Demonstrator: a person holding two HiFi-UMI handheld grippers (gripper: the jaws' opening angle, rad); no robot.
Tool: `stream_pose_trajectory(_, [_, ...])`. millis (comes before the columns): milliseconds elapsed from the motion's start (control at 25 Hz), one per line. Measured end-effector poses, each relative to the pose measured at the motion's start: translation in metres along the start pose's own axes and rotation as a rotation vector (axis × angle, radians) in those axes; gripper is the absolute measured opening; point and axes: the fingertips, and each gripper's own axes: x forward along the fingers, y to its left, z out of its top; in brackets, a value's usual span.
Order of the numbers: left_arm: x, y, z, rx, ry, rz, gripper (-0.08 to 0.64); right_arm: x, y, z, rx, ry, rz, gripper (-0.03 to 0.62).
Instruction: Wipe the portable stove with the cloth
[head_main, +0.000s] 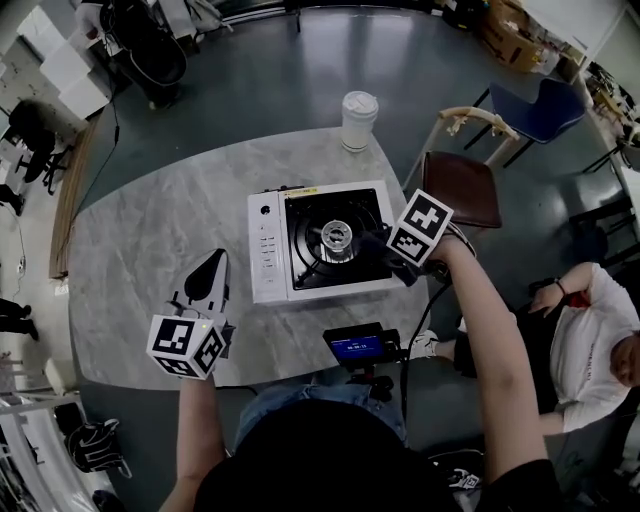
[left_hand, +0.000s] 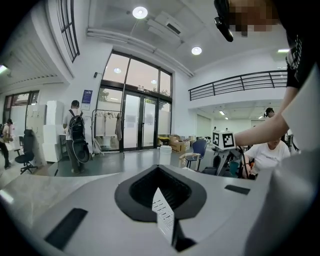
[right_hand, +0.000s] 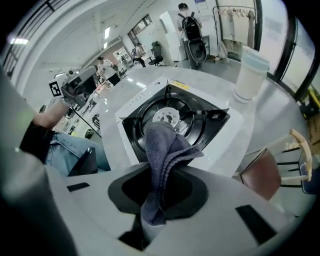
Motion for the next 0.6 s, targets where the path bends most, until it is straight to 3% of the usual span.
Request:
stream_pose_trajectory(160, [-0.001,0.006,-0.003,-0.025,-0.015,-0.011,-0.003,-0.031,0.020,0.010,0.033,-0.170,-0.092,0.074])
stream_pose_trajectory(240, [-0.001,0.008,-0.004,-0.035,-0.018,-0.020,-0.003,-0.037,0.032,0.010,0.045,-0.207,-0.122,0.075])
stream_pose_trajectory(440, [0.000,0.008,-0.007,-0.041,-0.017,-0.063,-0.003,-0.019,0.050,0.004,0.048,-0.191,-0.180,0.074])
stream_pose_trajectory(600, [-0.003,0.009,-0.010,-0.037,-0.013,-0.098,-0.003,-0.001,0.039,0.004,0.011,-0.107,-0.323,0.074])
